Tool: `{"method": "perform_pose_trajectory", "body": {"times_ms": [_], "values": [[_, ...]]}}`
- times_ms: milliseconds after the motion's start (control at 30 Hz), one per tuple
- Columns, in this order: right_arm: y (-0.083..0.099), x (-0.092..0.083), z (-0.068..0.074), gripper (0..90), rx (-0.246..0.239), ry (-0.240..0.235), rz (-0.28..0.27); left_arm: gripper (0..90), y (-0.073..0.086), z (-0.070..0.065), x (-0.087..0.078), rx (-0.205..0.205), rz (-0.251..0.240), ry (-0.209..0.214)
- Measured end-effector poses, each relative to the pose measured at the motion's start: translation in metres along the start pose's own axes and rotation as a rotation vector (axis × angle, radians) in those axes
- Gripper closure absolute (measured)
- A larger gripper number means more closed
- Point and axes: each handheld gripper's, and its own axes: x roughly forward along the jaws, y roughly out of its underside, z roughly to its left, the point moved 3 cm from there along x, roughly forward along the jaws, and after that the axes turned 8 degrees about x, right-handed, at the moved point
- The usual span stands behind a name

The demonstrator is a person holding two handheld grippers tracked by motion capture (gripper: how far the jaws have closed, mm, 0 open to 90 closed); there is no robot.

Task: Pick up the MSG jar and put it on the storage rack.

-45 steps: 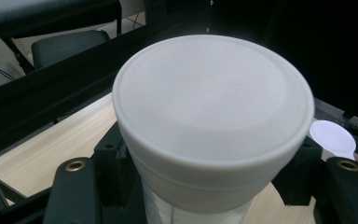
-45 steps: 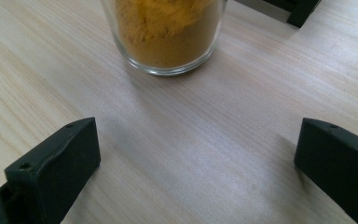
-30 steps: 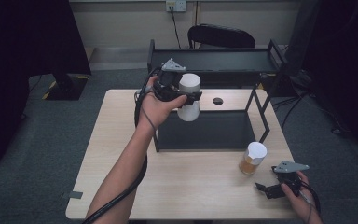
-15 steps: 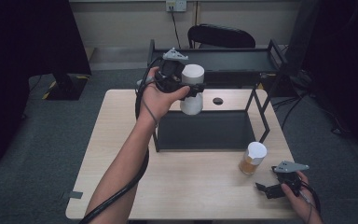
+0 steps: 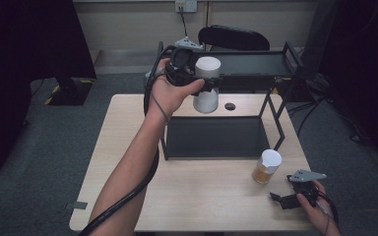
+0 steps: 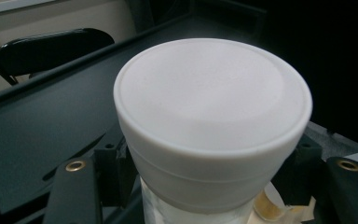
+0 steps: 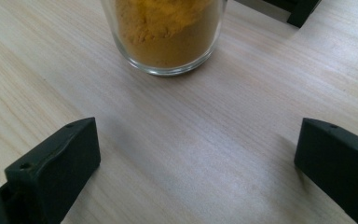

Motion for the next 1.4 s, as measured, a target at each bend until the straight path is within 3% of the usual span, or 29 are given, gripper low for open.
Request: {"method": "perform_pose_trajectory", "body": {"times_ms": [867, 1400], "values": [[0.000, 0.000, 0.000, 0.0, 0.000, 0.000, 0.001, 34.4, -0.033, 0.006, -0.006, -0.012, -0.036, 0.009], [0.000, 0.000, 0.000, 0.0, -0.001, 0.000, 0.001, 34.4, -0.059, 0.017, -0.005, -0.029, -0.049, -0.032]]}}
